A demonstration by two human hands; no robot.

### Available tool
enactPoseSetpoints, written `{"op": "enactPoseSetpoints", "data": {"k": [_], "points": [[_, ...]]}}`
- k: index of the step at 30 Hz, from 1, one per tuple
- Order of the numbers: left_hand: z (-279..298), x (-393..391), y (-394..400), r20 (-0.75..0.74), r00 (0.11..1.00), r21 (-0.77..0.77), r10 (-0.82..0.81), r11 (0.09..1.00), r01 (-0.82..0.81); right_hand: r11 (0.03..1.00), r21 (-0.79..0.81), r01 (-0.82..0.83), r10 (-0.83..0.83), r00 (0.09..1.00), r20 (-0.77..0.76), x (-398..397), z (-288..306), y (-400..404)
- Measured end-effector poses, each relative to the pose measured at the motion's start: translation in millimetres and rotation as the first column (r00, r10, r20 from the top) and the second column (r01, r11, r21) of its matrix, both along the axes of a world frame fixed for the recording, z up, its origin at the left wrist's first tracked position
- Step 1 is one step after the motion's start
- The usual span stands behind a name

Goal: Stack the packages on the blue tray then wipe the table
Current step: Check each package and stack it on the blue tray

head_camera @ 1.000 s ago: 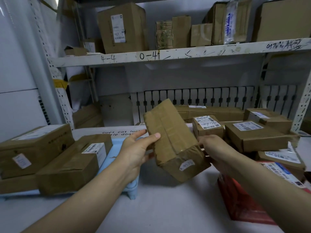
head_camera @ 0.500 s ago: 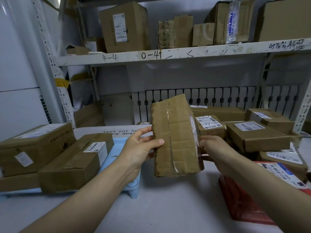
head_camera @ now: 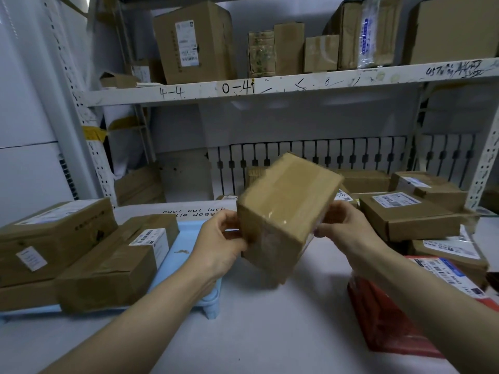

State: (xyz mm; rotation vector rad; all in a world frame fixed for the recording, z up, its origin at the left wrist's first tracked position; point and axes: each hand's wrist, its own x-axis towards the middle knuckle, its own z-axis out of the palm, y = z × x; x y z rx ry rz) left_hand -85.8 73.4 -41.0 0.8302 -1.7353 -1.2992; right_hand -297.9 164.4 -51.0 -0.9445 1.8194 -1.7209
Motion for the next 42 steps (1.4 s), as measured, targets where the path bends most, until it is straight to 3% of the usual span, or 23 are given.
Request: {"op": "enactPoseSetpoints", "data": {"k": [9,17,30,37,42], "points": [[-1,-4,0,0.005,0.999,-0.033,0.045,0.998,-0.045,0.997,-0.070,-0.019,0.018,1.000,-0.013,6,4,4],[-4,1,-3,0.009,0.994,0.098,0.109,0.989,-0.110,0.994,-0.108,-0.028,0.029,0.999,0.013,9,5,0],[6,0,5,-0.110,0.985,0.314,0.131,0.945,-0.090,0.990,-0.114,-0.088,0.093,0.995,0.042,16,11,7],[8,2,10,-0.025,0.997,0.325,-0.069,0.943,0.073,0.989,-0.115,-0.094,0.097,0.995,0.022,19,10,6],[7,-3,12,-0.041,0.998,0.366,-0.050,0.929,0.062,0.980,-0.159,-0.123,0.130,0.991,0.032,17,14,8]]}}
